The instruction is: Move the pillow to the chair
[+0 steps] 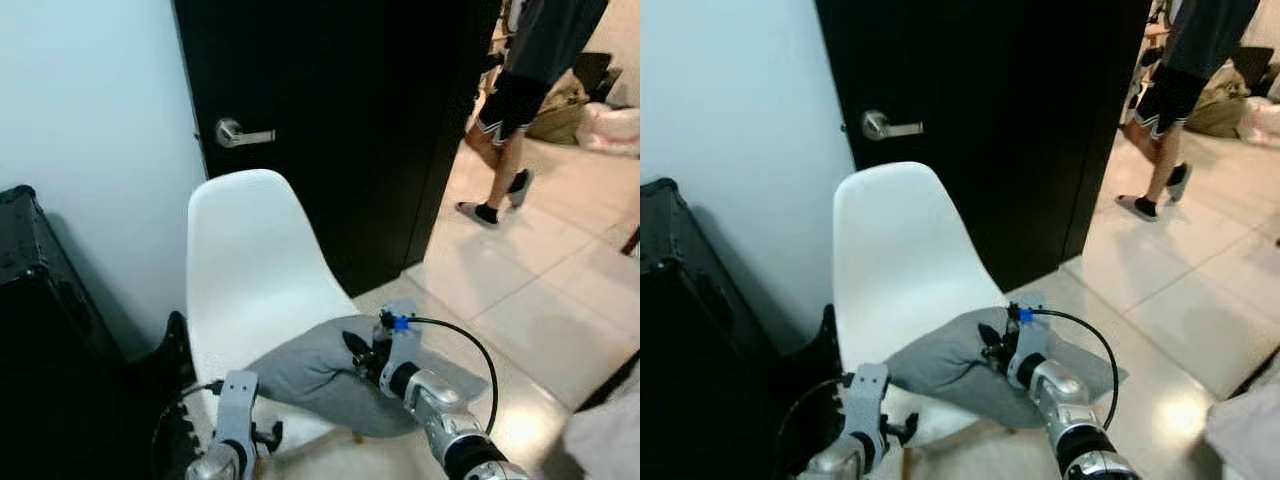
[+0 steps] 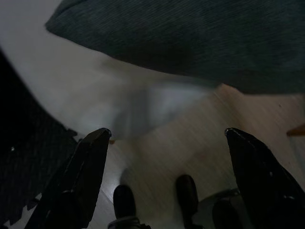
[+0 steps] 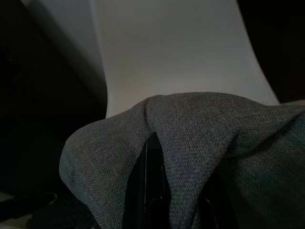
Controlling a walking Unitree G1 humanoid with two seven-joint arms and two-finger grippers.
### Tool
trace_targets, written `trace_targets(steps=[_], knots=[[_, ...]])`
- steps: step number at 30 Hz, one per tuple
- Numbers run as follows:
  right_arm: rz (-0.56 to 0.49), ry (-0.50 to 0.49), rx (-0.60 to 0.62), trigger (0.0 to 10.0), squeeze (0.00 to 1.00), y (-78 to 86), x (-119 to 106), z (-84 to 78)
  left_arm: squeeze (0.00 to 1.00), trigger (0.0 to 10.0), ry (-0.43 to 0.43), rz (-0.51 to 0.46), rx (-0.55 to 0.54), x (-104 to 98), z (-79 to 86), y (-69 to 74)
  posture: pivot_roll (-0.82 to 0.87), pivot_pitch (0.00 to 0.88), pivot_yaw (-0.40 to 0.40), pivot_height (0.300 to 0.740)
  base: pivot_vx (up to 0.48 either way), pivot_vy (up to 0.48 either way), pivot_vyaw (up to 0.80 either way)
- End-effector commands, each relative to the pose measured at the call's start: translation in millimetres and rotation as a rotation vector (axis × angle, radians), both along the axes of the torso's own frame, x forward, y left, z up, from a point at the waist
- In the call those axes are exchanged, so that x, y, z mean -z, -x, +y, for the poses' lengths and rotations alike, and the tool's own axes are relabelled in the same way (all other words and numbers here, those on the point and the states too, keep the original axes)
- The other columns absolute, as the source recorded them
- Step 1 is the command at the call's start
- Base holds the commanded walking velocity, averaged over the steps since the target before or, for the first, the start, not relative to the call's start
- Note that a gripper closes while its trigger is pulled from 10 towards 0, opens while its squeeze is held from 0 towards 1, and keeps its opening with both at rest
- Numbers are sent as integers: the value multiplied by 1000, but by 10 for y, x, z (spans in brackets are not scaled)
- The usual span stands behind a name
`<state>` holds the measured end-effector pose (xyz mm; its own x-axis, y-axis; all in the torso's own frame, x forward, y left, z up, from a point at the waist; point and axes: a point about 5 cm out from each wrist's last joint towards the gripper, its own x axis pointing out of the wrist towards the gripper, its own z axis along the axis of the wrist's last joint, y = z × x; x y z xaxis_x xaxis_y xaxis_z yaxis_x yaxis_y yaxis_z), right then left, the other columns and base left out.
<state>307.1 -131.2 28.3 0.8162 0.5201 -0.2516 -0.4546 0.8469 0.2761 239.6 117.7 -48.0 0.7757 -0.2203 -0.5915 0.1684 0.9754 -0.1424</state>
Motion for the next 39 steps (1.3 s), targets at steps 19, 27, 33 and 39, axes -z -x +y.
trace_targets(steps=[19, 27, 33, 39], knots=[[-146, -15, -160, 10000, 0, -87, -251, 273, 0, 10000, -54, -47, -97, -51, 285, -68, 23, 0, -43, 740, 59, 0, 0], [-172, 9, -170, 10000, 0, -108, -284, 303, 0, 10000, -56, -98, -140, -138, 403, -164, 36, 0, -49, 740, 300, 0, 587], [-180, -3, -177, 10000, 0, -117, -308, 326, 0, 10000, -51, -132, -136, -193, 395, -221, 41, 0, -48, 740, 310, 0, 800], [-144, 80, -88, 10000, 0, -173, -270, 263, 0, 10000, -44, -146, -93, -216, 288, -251, 40, 0, -44, 740, 287, 0, 369]])
